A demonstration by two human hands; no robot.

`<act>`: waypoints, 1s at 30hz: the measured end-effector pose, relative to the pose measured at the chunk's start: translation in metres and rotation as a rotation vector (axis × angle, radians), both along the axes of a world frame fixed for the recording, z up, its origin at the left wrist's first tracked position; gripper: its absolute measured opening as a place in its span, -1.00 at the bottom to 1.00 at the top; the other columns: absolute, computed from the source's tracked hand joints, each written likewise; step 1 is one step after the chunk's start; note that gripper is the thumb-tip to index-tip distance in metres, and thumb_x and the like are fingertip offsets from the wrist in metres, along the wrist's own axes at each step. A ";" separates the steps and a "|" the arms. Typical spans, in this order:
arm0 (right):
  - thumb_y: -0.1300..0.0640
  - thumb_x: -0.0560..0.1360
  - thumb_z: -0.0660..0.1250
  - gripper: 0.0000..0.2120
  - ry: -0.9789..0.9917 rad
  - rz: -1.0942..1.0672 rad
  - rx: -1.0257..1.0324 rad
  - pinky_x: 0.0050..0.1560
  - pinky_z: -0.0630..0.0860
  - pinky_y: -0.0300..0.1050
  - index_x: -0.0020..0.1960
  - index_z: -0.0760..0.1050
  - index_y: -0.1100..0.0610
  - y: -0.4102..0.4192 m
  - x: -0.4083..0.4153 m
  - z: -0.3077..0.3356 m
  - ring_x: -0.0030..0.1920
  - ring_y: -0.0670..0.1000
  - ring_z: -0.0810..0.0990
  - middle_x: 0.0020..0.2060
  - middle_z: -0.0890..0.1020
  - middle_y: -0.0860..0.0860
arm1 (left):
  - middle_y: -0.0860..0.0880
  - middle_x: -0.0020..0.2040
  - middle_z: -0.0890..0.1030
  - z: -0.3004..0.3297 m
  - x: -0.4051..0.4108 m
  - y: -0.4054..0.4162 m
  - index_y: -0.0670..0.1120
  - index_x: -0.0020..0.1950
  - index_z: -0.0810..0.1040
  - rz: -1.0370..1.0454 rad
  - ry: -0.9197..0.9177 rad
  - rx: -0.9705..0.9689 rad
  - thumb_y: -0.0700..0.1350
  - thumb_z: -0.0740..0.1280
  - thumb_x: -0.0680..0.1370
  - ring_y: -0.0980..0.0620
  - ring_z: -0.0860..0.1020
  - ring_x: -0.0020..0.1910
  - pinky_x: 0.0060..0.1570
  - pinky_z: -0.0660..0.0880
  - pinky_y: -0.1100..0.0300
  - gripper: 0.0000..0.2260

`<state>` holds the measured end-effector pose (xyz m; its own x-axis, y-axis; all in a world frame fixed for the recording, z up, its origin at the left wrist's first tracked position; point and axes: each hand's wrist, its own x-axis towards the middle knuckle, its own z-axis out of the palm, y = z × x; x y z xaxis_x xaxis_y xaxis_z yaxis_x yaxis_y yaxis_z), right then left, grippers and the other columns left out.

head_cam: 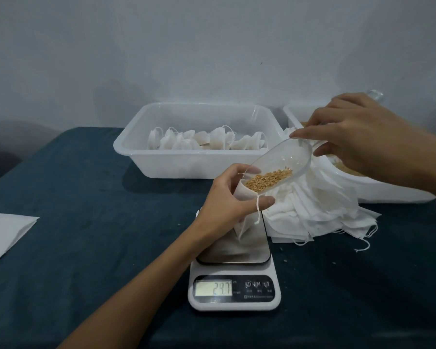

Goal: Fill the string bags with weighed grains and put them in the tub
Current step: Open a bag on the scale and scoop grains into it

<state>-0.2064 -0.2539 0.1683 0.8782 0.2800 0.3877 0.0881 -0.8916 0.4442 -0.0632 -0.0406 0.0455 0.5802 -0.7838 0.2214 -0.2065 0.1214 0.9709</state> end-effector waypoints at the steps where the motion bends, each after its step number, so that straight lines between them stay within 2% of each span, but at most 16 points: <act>1: 0.20 0.42 0.49 -0.61 0.003 -0.001 0.001 0.19 0.43 0.20 0.24 0.64 0.08 0.000 -0.001 0.000 -0.04 0.20 0.59 -0.07 0.65 0.04 | -0.02 0.25 0.64 0.000 0.000 0.000 0.06 0.24 0.59 -0.006 0.001 -0.002 -0.08 0.63 0.39 -0.03 0.68 0.18 0.25 0.60 -0.13 -0.54; 6: 0.22 0.41 0.50 -0.62 0.009 -0.011 0.020 0.18 0.43 0.19 0.22 0.64 0.10 0.002 -0.002 0.000 -0.05 0.20 0.59 -0.08 0.64 0.04 | -0.07 0.25 0.66 0.000 -0.001 0.001 0.03 0.24 0.59 -0.008 0.015 -0.013 -0.09 0.63 0.38 -0.04 0.66 0.22 0.27 0.58 -0.16 -0.54; 11: 0.23 0.42 0.52 -0.63 0.030 -0.078 0.117 0.18 0.40 0.14 0.23 0.64 0.12 0.003 -0.004 -0.009 -0.02 0.22 0.60 -0.05 0.66 0.05 | -0.03 0.22 0.66 0.001 -0.003 0.002 0.03 0.22 0.60 0.001 0.020 -0.025 -0.07 0.62 0.36 -0.02 0.64 0.24 0.26 0.59 -0.08 -0.54; 15: 0.22 0.49 0.49 -0.62 0.111 -0.180 0.357 0.22 0.35 0.10 0.29 0.61 0.05 -0.004 -0.007 -0.021 0.12 0.17 0.57 0.11 0.66 0.01 | -0.03 0.19 0.67 0.002 -0.003 0.004 -0.01 0.25 0.59 -0.004 0.027 -0.038 -0.12 0.61 0.39 -0.01 0.68 0.16 0.22 0.60 0.02 -0.54; 16: 0.21 0.51 0.46 -0.63 0.141 -0.184 0.420 0.24 0.39 0.09 0.30 0.60 0.02 -0.006 -0.007 -0.023 0.15 0.13 0.56 0.13 0.65 -0.02 | -0.03 0.19 0.67 0.002 -0.003 0.004 -0.02 0.26 0.59 -0.007 0.030 -0.043 -0.14 0.62 0.40 0.00 0.68 0.14 0.20 0.60 0.07 -0.54; 20: 0.24 0.53 0.43 -0.68 0.189 -0.151 0.638 0.21 0.47 0.06 0.26 0.60 0.03 -0.012 -0.011 -0.032 0.14 0.01 0.57 0.10 0.63 -0.10 | 0.02 0.11 0.69 0.003 -0.002 0.005 -0.02 0.26 0.59 -0.005 0.035 -0.060 -0.16 0.62 0.40 0.04 0.69 0.08 0.08 0.60 0.18 -0.54; 24: 0.22 0.54 0.42 -0.72 0.145 -0.199 0.783 0.15 0.44 -0.08 0.22 0.61 0.01 -0.027 -0.019 -0.035 0.11 -0.06 0.59 0.09 0.66 -0.11 | 0.07 -0.04 0.69 0.003 -0.002 0.005 0.03 0.23 0.60 0.006 0.037 -0.062 -0.09 0.61 0.36 0.08 0.68 -0.04 -0.03 0.61 0.19 -0.54; 30: 0.25 0.53 0.44 -0.75 -0.001 -0.460 0.815 0.11 0.39 -0.06 0.20 0.62 0.13 -0.077 -0.028 -0.045 0.11 0.06 0.61 0.05 0.69 0.05 | 0.06 -0.04 0.68 0.003 -0.003 0.009 0.07 0.21 0.61 0.002 0.037 -0.077 -0.07 0.62 0.36 0.09 0.67 -0.03 -0.04 0.58 0.21 -0.55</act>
